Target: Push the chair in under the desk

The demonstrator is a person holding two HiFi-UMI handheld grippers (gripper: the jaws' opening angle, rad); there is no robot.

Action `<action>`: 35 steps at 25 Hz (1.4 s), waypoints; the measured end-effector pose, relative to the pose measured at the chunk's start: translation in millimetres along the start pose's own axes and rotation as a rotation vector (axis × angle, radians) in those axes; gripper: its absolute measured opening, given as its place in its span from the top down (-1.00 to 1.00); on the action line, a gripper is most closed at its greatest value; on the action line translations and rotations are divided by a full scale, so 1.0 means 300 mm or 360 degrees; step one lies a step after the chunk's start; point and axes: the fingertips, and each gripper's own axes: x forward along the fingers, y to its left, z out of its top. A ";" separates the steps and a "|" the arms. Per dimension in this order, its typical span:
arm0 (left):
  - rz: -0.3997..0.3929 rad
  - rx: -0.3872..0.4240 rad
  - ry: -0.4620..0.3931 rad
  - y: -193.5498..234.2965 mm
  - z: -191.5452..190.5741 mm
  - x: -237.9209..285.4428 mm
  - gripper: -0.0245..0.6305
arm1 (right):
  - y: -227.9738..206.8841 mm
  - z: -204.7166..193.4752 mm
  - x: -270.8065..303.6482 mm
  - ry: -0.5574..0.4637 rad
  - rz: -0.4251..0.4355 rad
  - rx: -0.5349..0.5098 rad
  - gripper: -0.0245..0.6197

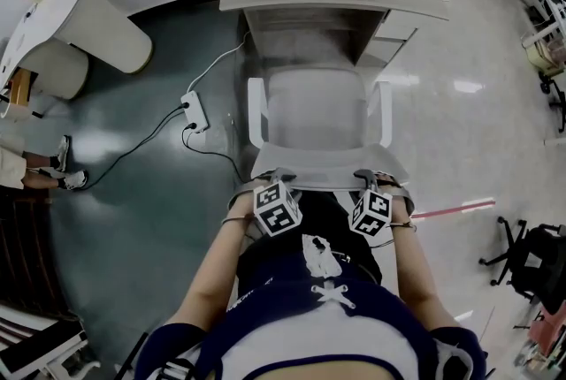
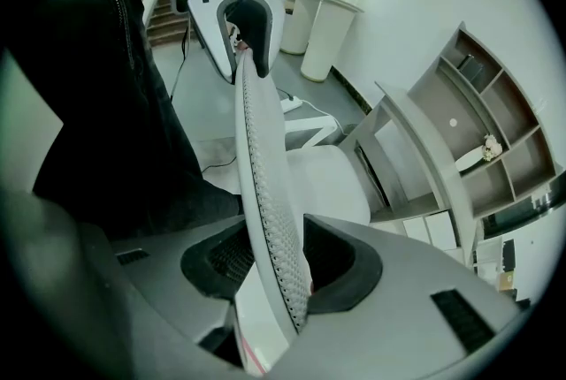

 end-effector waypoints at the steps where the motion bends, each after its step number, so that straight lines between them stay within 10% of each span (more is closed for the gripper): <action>1: 0.0019 0.0007 -0.0009 0.006 0.004 0.000 0.46 | -0.007 -0.002 0.001 0.0003 -0.0005 -0.0004 0.50; 35: 0.0073 0.0002 -0.0047 0.398 0.056 0.016 0.44 | -0.354 0.116 0.132 0.0055 0.0047 0.0080 0.50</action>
